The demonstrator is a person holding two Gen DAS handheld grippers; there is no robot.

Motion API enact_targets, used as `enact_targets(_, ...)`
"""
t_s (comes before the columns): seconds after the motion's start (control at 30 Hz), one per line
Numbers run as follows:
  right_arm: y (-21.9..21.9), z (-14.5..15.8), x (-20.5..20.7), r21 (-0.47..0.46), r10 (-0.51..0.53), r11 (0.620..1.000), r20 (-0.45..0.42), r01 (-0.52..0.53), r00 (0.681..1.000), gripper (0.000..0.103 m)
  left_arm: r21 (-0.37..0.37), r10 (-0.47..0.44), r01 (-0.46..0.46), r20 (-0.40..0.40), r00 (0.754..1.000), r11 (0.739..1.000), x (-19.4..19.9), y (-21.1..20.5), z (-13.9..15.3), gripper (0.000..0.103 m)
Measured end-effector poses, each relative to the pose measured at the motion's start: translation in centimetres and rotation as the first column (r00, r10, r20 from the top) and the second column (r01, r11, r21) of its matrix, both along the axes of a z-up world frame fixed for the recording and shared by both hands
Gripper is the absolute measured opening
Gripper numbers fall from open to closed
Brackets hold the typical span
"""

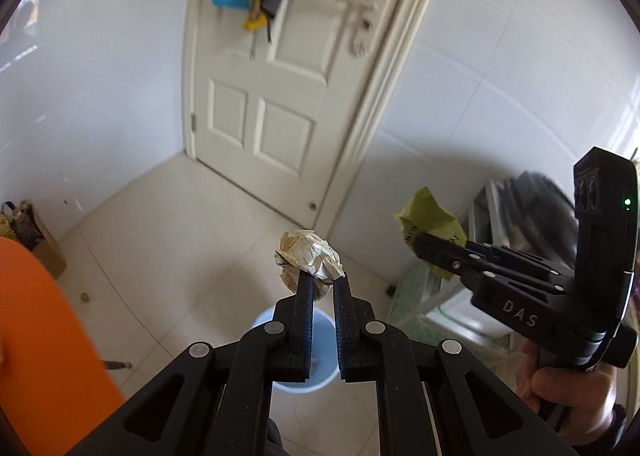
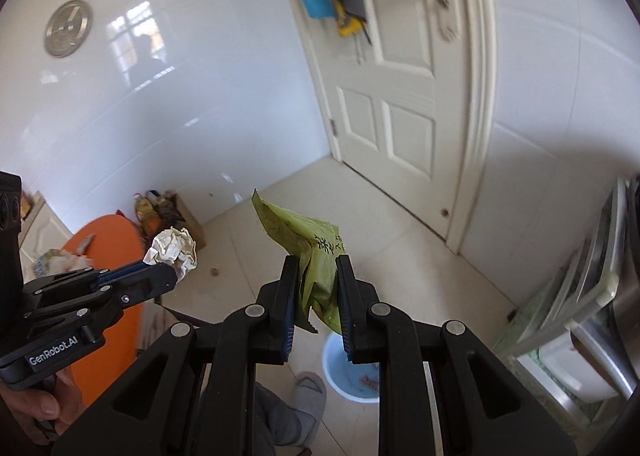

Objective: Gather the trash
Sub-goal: 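Carry the foil ball and green sachet with both tools toward the bucket, then open both tools to drop the foil ball and sachet into the bucket, then move both tools back to the trash on the orange table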

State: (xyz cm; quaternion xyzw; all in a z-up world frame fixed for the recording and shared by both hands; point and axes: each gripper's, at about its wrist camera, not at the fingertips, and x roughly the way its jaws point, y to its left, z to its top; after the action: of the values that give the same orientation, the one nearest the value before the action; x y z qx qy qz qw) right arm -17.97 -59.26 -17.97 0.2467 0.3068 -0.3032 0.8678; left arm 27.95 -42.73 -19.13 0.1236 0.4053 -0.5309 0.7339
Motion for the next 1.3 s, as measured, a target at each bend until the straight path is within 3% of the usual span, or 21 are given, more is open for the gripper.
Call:
enact_targets(0.27,-6.2,-11.3,1.6,0.217,-0.011,0.975,-0.111,0.035,0.994,0.021,0.243,0.0,0.035,-0.142,0.99,0.969,4.0,-8.1,-8.2,0.007)
enact_targets(0.43,-9.4,-16.8,1.9,0.337,-0.042,0.938,-0.135,0.086,0.99,0.025,0.328,0.037,0.052,-0.262,0.964,0.943,6.9,-12.0,-11.9,0.017)
enact_targets(0.47,-9.9,-17.7,1.9,0.364,-0.05,0.926,-0.138,0.097,0.989,0.036,0.339,0.054,0.046,-0.278,0.959,0.94,7.5,-12.3,-12.5,0.021)
enact_targets(0.5,-10.3,-18.2,1.7,0.377,-0.06,0.92,-0.136,0.107,0.989,0.043,0.349,0.066,0.038,-0.28,0.958,0.936,8.0,-12.6,-12.8,0.031)
enact_targets(0.53,-10.5,-18.5,1.7,0.384,-0.071,0.916,-0.135,0.118,0.988,0.059,0.354,0.071,0.034,-0.28,0.957,0.935,8.5,-13.2,-12.7,0.047)
enact_targets(0.57,-10.7,-18.7,1.5,0.383,-0.083,0.914,-0.136,0.13,0.987,0.071,0.356,0.076,0.028,-0.274,0.959,0.934,8.9,-13.8,-12.6,0.052)
enact_targets(0.63,-10.9,-18.7,1.4,0.381,-0.103,0.913,-0.128,0.145,0.986,0.08,0.363,0.087,0.009,-0.245,0.966,0.932,9.5,-14.4,-12.3,0.064)
enact_targets(0.7,-11.0,-18.4,1.3,0.374,-0.12,0.914,-0.127,0.159,0.985,0.086,0.364,0.091,-0.003,-0.227,0.97,0.932,9.2,-14.4,-12.0,0.065)
enact_targets(0.77,-10.9,-18.0,1.1,0.36,-0.133,0.917,-0.129,0.171,0.983,0.101,0.361,0.096,-0.018,-0.199,0.975,0.932,9.0,-14.4,-10.8,0.069)
enact_targets(0.8,-10.8,-17.7,1.1,0.35,-0.141,0.919,-0.133,0.179,0.981,0.103,0.36,0.099,-0.028,-0.178,0.979,0.932,8.4,-13.7,-10.6,0.073)
enact_targets(1.03,-8.9,-14.5,0.4,0.294,-0.17,0.934,-0.138,0.204,0.976,0.103,0.306,0.115,-0.107,-0.01,0.993,0.946,3.2,-9.1,-6.3,0.087)
enact_targets(1.3,-4.3,-7.0,1.1,0.194,-0.147,0.969,-0.052,0.154,0.988,0.103,0.165,0.19,-0.205,0.104,0.976,0.965,-2.0,-0.3,0.0,0.089)
